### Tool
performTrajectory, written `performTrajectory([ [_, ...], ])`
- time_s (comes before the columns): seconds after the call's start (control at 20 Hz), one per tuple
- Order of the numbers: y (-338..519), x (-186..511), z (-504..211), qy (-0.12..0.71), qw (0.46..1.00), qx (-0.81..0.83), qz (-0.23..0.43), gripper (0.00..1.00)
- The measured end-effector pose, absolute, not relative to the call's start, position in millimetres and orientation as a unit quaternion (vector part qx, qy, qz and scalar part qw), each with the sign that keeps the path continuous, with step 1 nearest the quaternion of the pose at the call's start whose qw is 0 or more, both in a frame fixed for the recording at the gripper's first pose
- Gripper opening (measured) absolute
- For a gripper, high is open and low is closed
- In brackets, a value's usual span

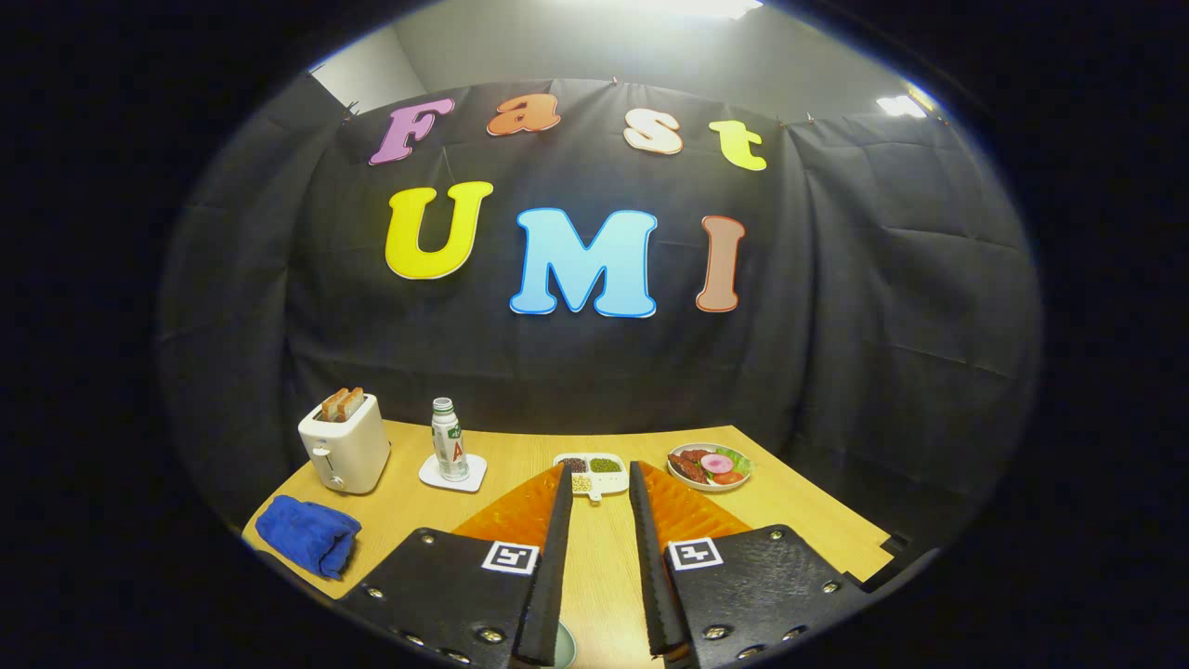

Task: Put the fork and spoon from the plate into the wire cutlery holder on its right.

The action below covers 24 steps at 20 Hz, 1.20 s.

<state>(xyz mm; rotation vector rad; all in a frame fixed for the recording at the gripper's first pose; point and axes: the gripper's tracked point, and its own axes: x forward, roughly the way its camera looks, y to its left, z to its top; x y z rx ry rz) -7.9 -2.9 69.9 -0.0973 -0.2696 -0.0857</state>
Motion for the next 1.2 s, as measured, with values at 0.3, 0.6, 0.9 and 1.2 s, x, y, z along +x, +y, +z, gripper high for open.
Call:
performTrajectory([
  [0.3, 8, 18, 36, -0.065, 0.996, -0.051, -0.022, 0.37],
  [0.6, 26, 45, -37, 0.072, 0.996, -0.05, 0.015, 0.37],
  [0.9, 44, 52, -121, 0.224, 0.973, -0.016, 0.054, 0.37],
  [1.2, 59, 43, -185, 0.342, 0.937, 0.013, 0.074, 0.37],
])
